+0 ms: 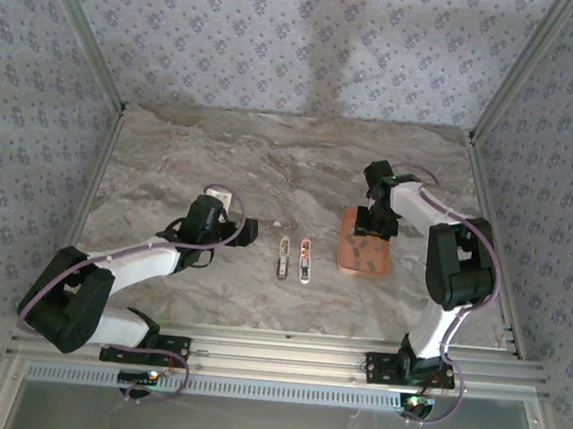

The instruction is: Load the staples into the stapler

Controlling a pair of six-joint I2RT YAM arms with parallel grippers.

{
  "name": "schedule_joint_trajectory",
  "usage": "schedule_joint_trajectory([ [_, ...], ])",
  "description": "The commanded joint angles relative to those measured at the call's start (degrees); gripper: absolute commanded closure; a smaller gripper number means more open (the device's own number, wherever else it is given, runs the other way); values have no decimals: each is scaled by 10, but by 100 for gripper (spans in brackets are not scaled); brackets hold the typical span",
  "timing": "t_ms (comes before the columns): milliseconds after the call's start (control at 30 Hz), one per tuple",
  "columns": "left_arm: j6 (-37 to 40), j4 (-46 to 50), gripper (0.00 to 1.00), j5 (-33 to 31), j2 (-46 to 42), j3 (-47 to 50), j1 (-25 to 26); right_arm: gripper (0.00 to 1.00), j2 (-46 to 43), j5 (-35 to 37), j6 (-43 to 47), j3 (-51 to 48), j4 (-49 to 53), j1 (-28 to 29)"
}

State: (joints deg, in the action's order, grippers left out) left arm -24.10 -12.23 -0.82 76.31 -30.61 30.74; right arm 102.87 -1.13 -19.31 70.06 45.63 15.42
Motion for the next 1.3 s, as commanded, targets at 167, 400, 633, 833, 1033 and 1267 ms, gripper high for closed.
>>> schedule_joint_trajectory([
  [167, 3, -9, 3, 3, 3, -13, -2, 61, 38, -20, -19, 16, 6, 4],
  [400, 5, -9, 3, 6, 6, -17, -3, 66, 56, -24, -21, 23, 5, 6],
  [633, 7, -10, 3, 6, 8, -17, -3, 73, 64, -18, -19, 23, 2, 8],
  [833, 8, -11, 3, 6, 8, -15, -3, 76, 59, 6, -14, 21, 5, 11],
  [1033, 8, -10, 3, 3, 3, -10, -3, 71, 53, 6, -15, 16, -3, 14],
  [1267, 9, -9, 3, 2, -3, -7, -4, 69, 69, 32, -19, 19, 14, 25],
])
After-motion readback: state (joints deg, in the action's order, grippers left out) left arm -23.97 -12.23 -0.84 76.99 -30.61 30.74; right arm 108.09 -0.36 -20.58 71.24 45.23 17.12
